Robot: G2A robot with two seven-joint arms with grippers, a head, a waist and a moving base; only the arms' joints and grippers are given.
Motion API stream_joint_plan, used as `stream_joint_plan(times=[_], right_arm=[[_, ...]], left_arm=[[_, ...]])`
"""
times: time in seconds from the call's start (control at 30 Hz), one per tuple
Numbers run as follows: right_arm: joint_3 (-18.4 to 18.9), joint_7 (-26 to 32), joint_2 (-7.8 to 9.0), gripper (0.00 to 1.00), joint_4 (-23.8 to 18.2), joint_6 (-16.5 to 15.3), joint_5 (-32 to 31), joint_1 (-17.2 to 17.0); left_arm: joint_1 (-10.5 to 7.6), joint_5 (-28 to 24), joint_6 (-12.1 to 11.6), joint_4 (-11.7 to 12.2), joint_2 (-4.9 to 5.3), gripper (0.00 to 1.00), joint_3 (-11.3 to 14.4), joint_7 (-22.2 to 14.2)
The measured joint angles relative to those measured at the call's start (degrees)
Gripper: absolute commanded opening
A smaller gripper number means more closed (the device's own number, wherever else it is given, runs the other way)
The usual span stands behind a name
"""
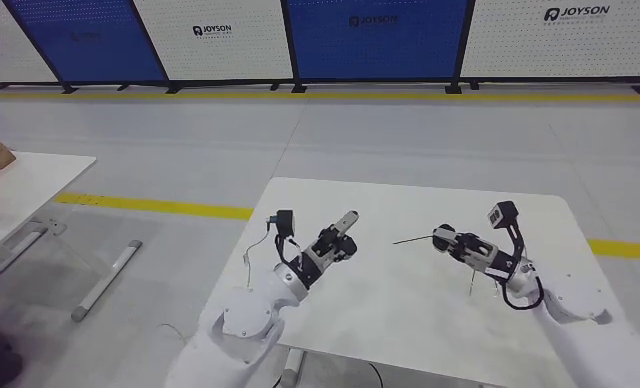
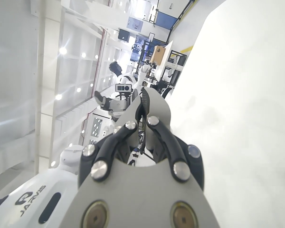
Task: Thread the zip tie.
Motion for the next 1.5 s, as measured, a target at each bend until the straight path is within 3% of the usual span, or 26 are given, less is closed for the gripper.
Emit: stream_joint_plan(times=[0.07,0.4,0.57,0.7,0.83,1.23,1.3,1.4,1.5], right_arm=[[-0.1,0.2,-0.08,0.0,0.3,0.4,0.0,0.3],[0.0,-0.1,-0.1,0.0,0.1,0.3,0.2,0.0],[0.5,-4.2,-0.97,0.0,-0.7,-2.1,4.0,-1.8],[-0.3,-6.7,-1.93,0.0,-0.2,-3.9,4.7,-1.9],[-2.0,-5.5,-2.75,0.0,0.9,-1.2,4.2,-1.1],[-2.0,-5.5,-2.74,0.0,0.9,-1.1,4.1,-1.1],[-2.0,-5.7,-2.77,0.0,0.7,-1.1,4.1,-1.2],[-2.3,-7.0,-3.14,0.0,-1.2,-0.2,4.5,-2.0],[-3.8,-8.6,-3.88,0.0,-2.3,2.1,3.1,-1.8]], left_arm=[[-0.5,-0.2,0.4,0.2,-0.17,1.0,1.0,1.0],[-0.5,-0.3,0.4,0.4,-0.18,1.0,1.0,1.1],[-1.99,1.6,1.5,3.7,-0.51,1.0,3.4,2.0],[-4.37,2.2,2.6,7.1,-1.04,1.0,6.2,2.9],[-6.66,5.4,2.2,10.0,-1.76,1.0,10.2,5.8],[-6.65,5.3,2.1,10.0,-1.78,1.0,10.3,5.9],[-6.77,3.3,2.1,10.0,-1.88,1.0,10.3,4.8],[-8.03,-2.4,3.4,10.6,-2.03,1.0,9.5,1.6],[-9.94,-4.3,4.6,12.3,-2.37,1.0,9.4,2.8]])
